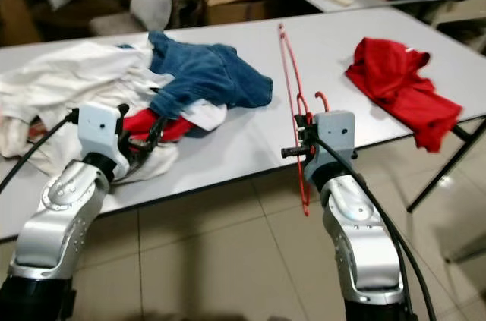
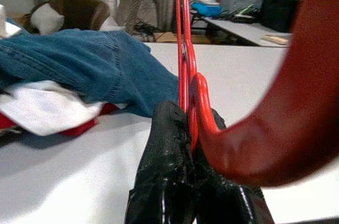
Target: Hang hanger
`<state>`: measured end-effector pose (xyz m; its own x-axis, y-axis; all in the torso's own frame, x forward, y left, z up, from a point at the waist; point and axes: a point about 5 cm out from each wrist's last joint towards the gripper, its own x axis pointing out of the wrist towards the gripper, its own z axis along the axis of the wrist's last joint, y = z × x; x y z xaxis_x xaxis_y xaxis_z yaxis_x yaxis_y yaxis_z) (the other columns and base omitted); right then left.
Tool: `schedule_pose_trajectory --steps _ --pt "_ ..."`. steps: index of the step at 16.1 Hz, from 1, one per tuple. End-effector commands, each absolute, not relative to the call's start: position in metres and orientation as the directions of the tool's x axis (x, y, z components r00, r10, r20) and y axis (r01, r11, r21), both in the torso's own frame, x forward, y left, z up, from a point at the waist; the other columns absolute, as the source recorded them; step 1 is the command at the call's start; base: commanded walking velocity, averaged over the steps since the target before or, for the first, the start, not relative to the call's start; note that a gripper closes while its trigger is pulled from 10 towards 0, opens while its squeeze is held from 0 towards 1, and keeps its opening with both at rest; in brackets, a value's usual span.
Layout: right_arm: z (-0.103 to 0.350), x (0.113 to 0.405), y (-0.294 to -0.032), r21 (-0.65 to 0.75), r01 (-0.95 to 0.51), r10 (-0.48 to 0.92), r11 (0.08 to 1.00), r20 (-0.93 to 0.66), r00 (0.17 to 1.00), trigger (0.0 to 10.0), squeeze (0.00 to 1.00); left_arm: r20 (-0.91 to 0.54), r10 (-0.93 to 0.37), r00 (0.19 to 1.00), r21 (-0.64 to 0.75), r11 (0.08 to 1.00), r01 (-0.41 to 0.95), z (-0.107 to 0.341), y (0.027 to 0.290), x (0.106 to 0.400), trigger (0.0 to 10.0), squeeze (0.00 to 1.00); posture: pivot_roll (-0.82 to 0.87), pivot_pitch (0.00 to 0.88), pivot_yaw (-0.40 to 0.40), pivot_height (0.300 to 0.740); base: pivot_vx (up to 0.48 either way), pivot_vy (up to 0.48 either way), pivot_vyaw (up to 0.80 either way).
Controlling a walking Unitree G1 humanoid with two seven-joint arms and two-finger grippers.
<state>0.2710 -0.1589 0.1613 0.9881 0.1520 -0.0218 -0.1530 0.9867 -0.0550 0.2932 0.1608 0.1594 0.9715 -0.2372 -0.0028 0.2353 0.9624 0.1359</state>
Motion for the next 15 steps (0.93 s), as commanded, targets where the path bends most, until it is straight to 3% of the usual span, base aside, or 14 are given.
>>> schedule_pose_trajectory --steps 1,5,10,11,12,13,15 --pt "0.166 0.273 -0.154 -0.057 -0.166 0.166 0.985 -0.001 0.986 10.0 0.0 0.012 -0.231 0.973 0.146 0.963 0.227 0.163 0.165 0.293 10.0 0.49 -0.14 0.0 0.008 0.74 0.0 0.0 0.0" --pt "0.167 0.273 -0.154 -0.06 -0.164 0.165 0.985 -0.001 0.986 10.0 0.0 0.008 -0.225 0.974 0.172 0.96 0.22 0.163 0.167 0.293 10.0 0.49 -0.13 0.0 0.007 0.74 0.0 -0.48 0.0" --pt "0.167 0.272 -0.155 -0.075 -0.164 0.164 0.984 0.002 0.986 10.0 0.0 -0.03 -0.222 0.975 0.268 0.938 0.222 0.159 0.179 0.298 10.0 0.46 -0.14 0.0 0.016 0.74 0.0 0.0 0.0" --pt "0.167 0.272 -0.158 -0.08 -0.16 0.16 0.984 0.001 0.987 10.0 0.0 -0.029 -0.273 0.962 0.259 0.927 0.271 0.16 0.176 0.297 10.0 0.4 -0.14 0.0 0.017 0.74 0.0 0.0 0.0" --pt "0.166 0.272 -0.165 -0.09 -0.147 0.147 0.985 -0.006 0.989 10.0 0.0 -0.03 -0.356 0.934 0.246 0.903 0.352 0.161 0.17 0.294 10.0 0.22 -0.14 0.0 0.023 0.74 0.0 0.0 0.0" --pt "0.165 0.271 -0.171 -0.101 -0.146 0.145 0.984 -0.022 0.989 10.0 0.0 -0.055 -0.422 0.905 0.256 0.87 0.421 0.159 0.165 0.29 10.0 0.12 -0.15 0.0 0.024 0.74 0.0 0.0 0.0" --pt "0.162 0.265 -0.173 -0.116 -0.238 0.232 0.964 -0.063 0.971 10.0 0.0 -0.106 -0.443 0.89 0.321 0.832 0.452 0.152 0.166 0.289 10.0 0.0 -0.15 0.0 0.026 0.74 0.0 0.0 0.0"
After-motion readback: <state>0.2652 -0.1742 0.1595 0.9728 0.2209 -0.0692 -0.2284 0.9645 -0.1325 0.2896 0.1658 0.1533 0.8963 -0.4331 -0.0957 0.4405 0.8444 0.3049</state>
